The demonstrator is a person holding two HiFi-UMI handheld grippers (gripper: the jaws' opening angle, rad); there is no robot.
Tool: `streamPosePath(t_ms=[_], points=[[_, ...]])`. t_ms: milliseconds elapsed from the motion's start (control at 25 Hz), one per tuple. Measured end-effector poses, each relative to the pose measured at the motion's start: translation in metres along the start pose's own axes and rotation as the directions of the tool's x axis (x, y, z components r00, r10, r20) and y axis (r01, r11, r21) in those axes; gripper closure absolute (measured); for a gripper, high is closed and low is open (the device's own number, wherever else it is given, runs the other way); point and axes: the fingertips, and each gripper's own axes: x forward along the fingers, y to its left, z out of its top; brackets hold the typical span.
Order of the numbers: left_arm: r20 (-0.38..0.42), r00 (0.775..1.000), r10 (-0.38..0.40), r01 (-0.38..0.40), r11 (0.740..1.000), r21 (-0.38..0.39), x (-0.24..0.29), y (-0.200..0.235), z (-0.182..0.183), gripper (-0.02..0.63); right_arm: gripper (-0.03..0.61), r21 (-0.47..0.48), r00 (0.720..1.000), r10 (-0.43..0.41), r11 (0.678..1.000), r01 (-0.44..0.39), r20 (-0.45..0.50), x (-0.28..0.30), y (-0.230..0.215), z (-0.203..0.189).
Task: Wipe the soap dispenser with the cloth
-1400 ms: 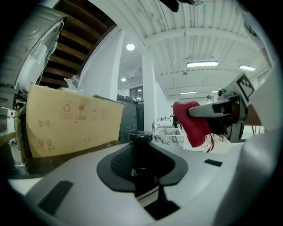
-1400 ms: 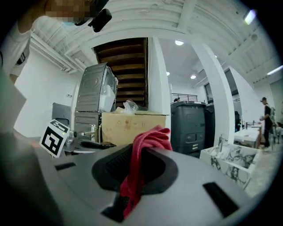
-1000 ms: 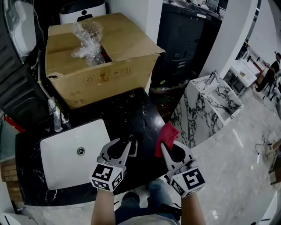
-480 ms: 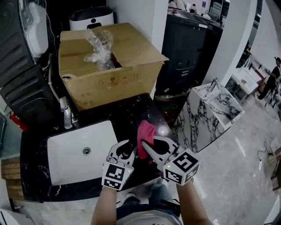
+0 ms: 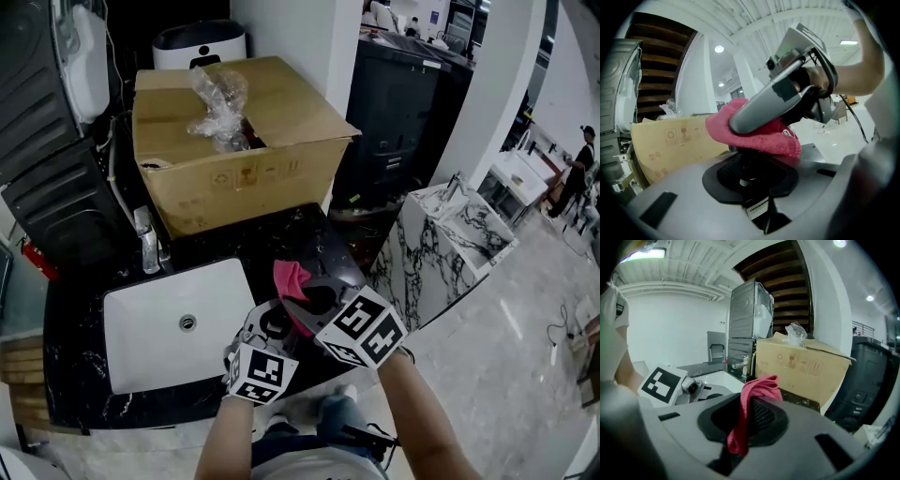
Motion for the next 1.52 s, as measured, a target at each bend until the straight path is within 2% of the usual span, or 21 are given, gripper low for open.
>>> streamPosePath(t_ms=[80,200,320,480,640,720,840,960,1040,1160,1280,1360,1440,1520], points=[[0.001,1.0,-0.007,0.007,1.0,0.005,0.001,-0.002,0.001,0.52,0.531,-0.005,1.0,0.001,1.0,-0.001,-0.02,-0.002,-0.003,-0.002],[0.0,1.0,-0.02,0.02,1.0,0.019,0.002,-0.004,0.002,0.522,0.531,0.058,1.0,-0.006,0.998,0.007,-0.014,-0.01,-0.015,-0.009],[-0.002,1.0,-0.031,0.031,0.999,0.028,0.004,-0.007,0.003,0.522,0.531,0.12,0.998,-0.057,0.991,0.061,-0.035,-0.021,-0.035,-0.025],[-0.003,0.999,-0.039,0.039,0.999,0.014,0.004,-0.006,0.002,0.523,0.531,0.139,0.988,-0.113,0.982,0.127,-0.104,-0.027,-0.051,-0.049],[-0.005,0.999,-0.046,0.046,0.999,-0.008,0.002,-0.005,0.0,0.522,0.531,0.203,0.988,-0.142,0.967,0.15,-0.055,-0.032,-0.051,-0.052],[-0.005,0.999,-0.039,0.039,0.998,-0.054,0.002,0.001,-0.001,0.523,0.531,0.226,0.986,-0.168,0.96,0.166,-0.012,-0.037,-0.052,-0.045],[-0.006,1.0,-0.017,0.016,0.977,-0.212,0.001,0.017,-0.005,0.523,0.529,0.228,0.968,-0.248,0.945,0.236,0.024,-0.048,-0.056,-0.038],[-0.018,1.0,0.009,-0.016,0.911,-0.411,0.001,0.037,-0.01,0.523,0.529,0.232,0.954,-0.295,0.933,0.275,0.056,-0.056,-0.056,-0.031],[-0.045,0.999,0.019,-0.04,0.852,-0.522,0.003,0.051,-0.014,0.523,0.529,0.235,0.952,-0.295,0.933,0.271,0.074,-0.057,-0.052,-0.028],[-0.106,0.994,0.007,-0.074,0.76,-0.645,0.01,0.069,-0.019,0.523,0.529,0.235,0.955,-0.286,0.937,0.26,0.083,-0.053,-0.043,-0.028],[-0.159,0.987,-0.015,-0.11,0.661,-0.743,0.021,0.082,-0.025,0.523,0.529,0.258,0.959,-0.268,0.936,0.238,0.09,-0.043,-0.033,-0.033],[-0.176,0.984,-0.033,-0.12,0.606,-0.787,0.029,0.089,-0.028,0.522,0.529,0.288,0.963,-0.254,0.932,0.218,0.094,-0.031,-0.026,-0.04],[-0.196,0.979,-0.051,-0.133,0.569,-0.811,0.036,0.094,-0.031,0.523,0.529,0.314,0.969,-0.232,0.93,0.194,0.089,-0.016,-0.018,-0.05],[-0.216,0.974,-0.067,-0.146,0.544,-0.826,0.041,0.097,-0.033,0.523,0.529,0.329,0.974,-0.211,0.928,0.172,0.084,0.0,-0.013,-0.056]])
